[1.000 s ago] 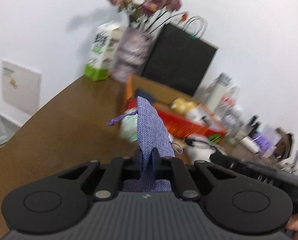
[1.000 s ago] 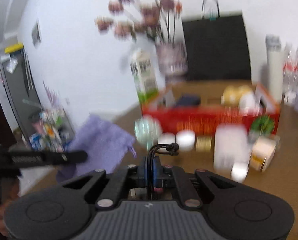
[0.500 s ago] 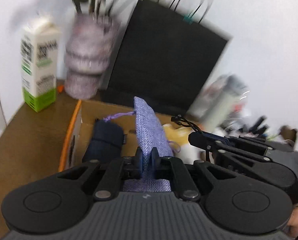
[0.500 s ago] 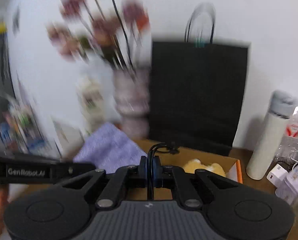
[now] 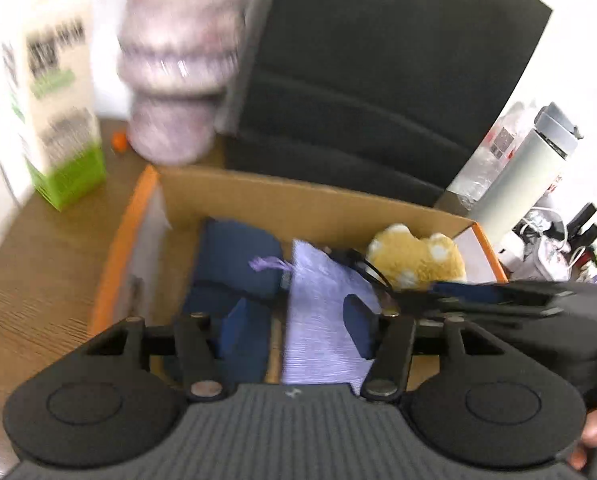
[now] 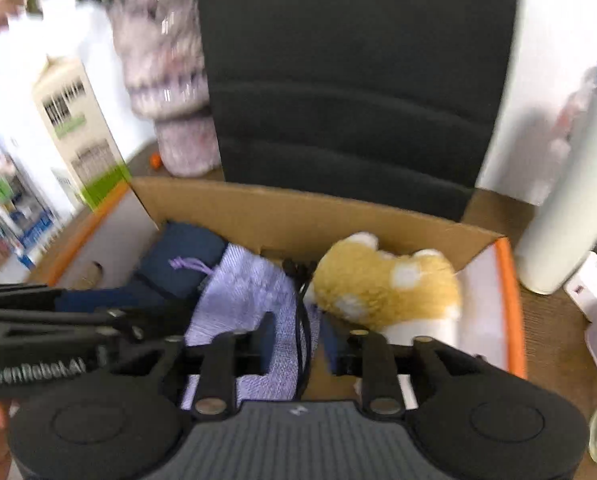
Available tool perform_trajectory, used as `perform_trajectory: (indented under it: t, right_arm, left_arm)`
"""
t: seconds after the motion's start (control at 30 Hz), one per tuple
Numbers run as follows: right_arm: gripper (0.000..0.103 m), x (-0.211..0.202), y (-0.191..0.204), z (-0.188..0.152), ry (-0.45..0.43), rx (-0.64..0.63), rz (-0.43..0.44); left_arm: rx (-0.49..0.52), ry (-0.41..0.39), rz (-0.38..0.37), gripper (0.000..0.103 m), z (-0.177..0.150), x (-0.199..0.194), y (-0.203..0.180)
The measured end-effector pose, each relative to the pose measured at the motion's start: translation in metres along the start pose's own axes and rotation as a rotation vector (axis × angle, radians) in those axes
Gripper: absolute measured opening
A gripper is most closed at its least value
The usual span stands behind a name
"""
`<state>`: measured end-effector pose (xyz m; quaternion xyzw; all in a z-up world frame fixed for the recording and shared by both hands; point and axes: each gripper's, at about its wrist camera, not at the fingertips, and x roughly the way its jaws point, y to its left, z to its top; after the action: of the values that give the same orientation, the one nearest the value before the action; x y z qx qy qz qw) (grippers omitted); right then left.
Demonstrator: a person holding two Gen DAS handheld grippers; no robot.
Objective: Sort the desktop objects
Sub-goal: 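Carry the lavender bag into the box with the left tool while the right tool carries the braided cable, then move the left tool to the braided cable and the right tool to the white paper flower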
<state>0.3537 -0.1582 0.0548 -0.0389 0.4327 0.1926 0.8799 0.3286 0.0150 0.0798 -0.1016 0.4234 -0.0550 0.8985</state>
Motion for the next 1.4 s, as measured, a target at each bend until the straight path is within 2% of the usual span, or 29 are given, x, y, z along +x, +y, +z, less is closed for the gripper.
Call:
perform_trajectory:
  t: [0.03,0.07,0.1,0.17,0.27,0.43,0.5,0.57,0.63,0.83,0.97,1.03,1.13,1.23,1.4]
  right_arm:
    - [0.035,-0.014,-0.001,0.001,-0.016,-0.003,-0.008]
    - [0.038,-0.027,-0.001,0.002,-0.031,-0.010,-0.023]
    - [0.039,-0.039,0.000,0.004,-0.043,-0.016,-0.043]
    - [0.040,-0.066,0.000,0.000,-0.066,-0.027,-0.079]
    - [0.050,-0.104,0.006,-0.022,-0.117,-0.056,-0.114]
    - [0.058,-0.152,0.030,-0.090,-0.240,-0.132,-0.173]
    - [0.065,-0.167,0.037,-0.124,-0.289,-0.132,-0.160]
    - [0.066,-0.177,0.044,-0.159,-0.318,-0.115,-0.140]
    - [0.067,-0.183,0.051,-0.195,-0.330,-0.105,-0.139]
    - [0.068,-0.195,0.082,-0.295,-0.342,-0.080,-0.150]
    - [0.068,-0.204,0.093,-0.349,-0.355,-0.041,-0.121]
    - [0.068,-0.205,0.095,-0.370,-0.331,-0.024,-0.113]
    - [0.068,-0.209,0.096,-0.385,-0.322,-0.017,-0.130]
    - [0.068,-0.212,0.090,-0.381,-0.337,0.003,-0.137]
    - [0.068,-0.210,0.080,-0.372,-0.349,0.038,-0.149]
  left_arm:
    - [0.002,-0.007,0.024,0.066,0.001,-0.013,0.001]
    - [-0.004,-0.012,0.039,0.077,0.002,-0.022,0.002]
    - [-0.007,-0.017,0.053,0.083,0.003,-0.032,0.001]
    - [0.001,-0.027,0.096,0.085,-0.001,-0.054,0.002]
    - [-0.008,-0.056,0.143,0.102,-0.017,-0.083,0.003]
    - [0.058,-0.138,0.174,0.102,-0.079,-0.126,0.001]
    - [0.068,-0.189,0.148,0.103,-0.113,-0.145,-0.001]
    - [0.071,-0.215,0.111,0.103,-0.149,-0.159,-0.002]
    - [0.083,-0.229,0.098,0.103,-0.184,-0.167,-0.004]
    - [0.076,-0.237,0.138,0.103,-0.281,-0.183,-0.008]
    - [0.053,-0.208,0.122,0.103,-0.328,-0.193,-0.002]
    - [0.063,-0.195,0.111,0.102,-0.341,-0.198,-0.002]
    - [0.083,-0.235,0.123,0.101,-0.344,-0.207,-0.008]
    - [0.090,-0.261,0.116,0.101,-0.339,-0.209,-0.012]
    - [0.085,-0.235,0.103,0.096,-0.331,-0.195,-0.012]
